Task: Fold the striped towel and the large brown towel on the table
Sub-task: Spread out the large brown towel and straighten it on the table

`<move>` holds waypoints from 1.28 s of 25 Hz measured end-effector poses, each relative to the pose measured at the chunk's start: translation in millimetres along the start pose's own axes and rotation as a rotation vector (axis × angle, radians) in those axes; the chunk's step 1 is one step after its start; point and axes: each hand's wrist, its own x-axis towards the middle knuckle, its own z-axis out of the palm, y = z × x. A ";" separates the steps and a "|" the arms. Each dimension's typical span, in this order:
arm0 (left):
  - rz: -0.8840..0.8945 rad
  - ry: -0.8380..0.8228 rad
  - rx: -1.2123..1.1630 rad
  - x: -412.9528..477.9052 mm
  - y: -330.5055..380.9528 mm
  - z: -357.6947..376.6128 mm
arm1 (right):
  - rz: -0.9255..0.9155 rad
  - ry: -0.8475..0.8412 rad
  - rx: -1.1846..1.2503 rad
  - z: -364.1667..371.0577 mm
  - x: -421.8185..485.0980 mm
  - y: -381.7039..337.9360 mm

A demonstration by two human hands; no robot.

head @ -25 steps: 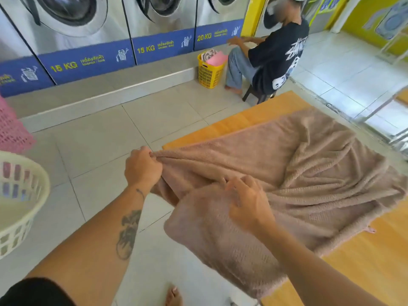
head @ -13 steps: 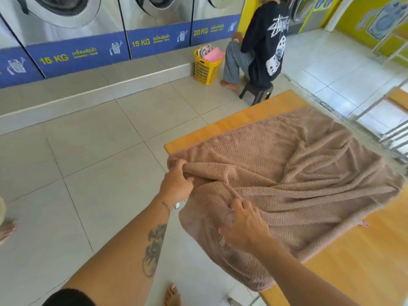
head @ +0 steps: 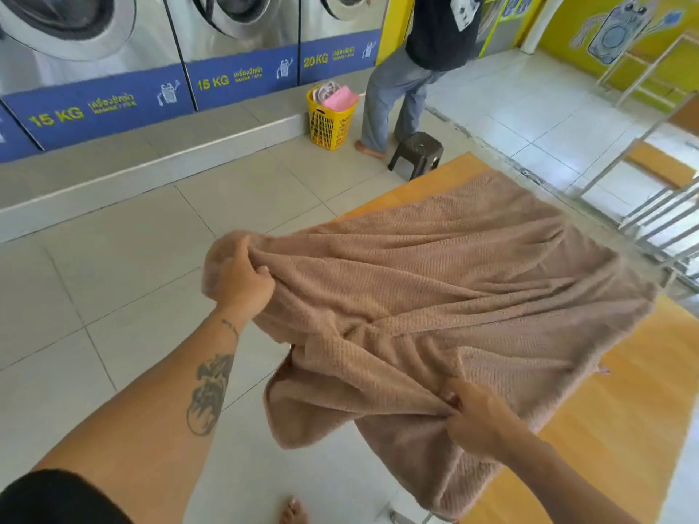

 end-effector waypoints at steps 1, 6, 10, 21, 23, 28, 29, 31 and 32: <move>0.026 -0.042 0.030 -9.1 -2.2 8.3 | -0.022 0.016 0.056 3.8 -0.4 5.1; 0.143 -0.075 0.072 -79.8 2.9 42.8 | -0.242 0.161 0.269 22.2 -2.2 -0.9; 0.140 -0.170 0.025 -140.7 11.4 61.9 | -0.282 0.326 0.202 45.0 -16.5 13.0; 0.184 -0.340 0.338 -380.7 42.2 143.6 | -0.598 0.194 -0.054 26.7 -67.8 117.1; 0.193 -0.268 0.401 -402.6 52.6 153.3 | -0.696 0.200 -0.020 8.2 -75.3 139.1; 0.099 -0.585 0.352 -430.2 72.0 137.4 | -0.467 -0.068 -0.335 -4.4 -76.6 188.1; 0.067 -0.698 0.318 -433.9 73.3 132.7 | -0.462 -0.038 -0.281 -3.8 -76.5 193.1; 0.045 -0.753 0.272 -439.2 73.6 126.2 | -0.472 0.047 -0.242 -1.4 -80.7 199.2; 0.044 -0.697 0.250 -438.6 75.2 123.3 | -0.455 0.083 -0.260 -0.4 -83.8 200.5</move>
